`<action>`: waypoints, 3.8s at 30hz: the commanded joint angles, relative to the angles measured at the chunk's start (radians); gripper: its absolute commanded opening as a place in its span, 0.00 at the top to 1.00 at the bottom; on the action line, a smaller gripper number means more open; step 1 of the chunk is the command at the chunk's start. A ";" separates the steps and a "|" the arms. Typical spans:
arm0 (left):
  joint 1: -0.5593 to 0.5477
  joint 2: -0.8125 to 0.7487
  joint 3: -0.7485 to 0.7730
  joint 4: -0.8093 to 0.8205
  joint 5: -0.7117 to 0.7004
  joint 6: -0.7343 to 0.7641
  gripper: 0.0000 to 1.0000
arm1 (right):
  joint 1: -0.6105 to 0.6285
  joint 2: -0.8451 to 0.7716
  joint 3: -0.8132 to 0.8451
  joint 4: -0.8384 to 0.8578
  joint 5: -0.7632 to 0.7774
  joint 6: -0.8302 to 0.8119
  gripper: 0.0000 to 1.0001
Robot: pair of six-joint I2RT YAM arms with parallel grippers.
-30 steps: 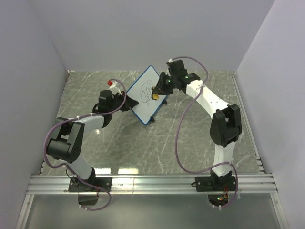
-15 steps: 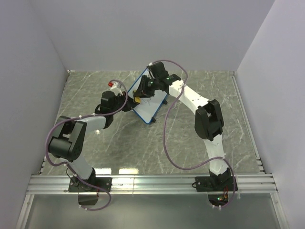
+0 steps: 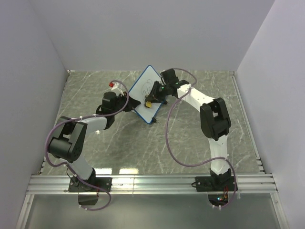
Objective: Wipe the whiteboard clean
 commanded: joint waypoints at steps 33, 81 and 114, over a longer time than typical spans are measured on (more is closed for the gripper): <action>-0.079 0.068 -0.120 -0.453 0.057 0.092 1.00 | 0.067 0.144 0.378 -0.218 0.059 -0.101 1.00; -0.150 -0.010 -0.083 -0.643 0.047 0.133 1.00 | 0.024 0.183 0.260 -0.040 0.138 0.054 1.00; -0.213 0.032 -0.170 -0.452 0.020 0.009 1.00 | 0.049 0.110 0.161 0.252 0.020 0.212 1.00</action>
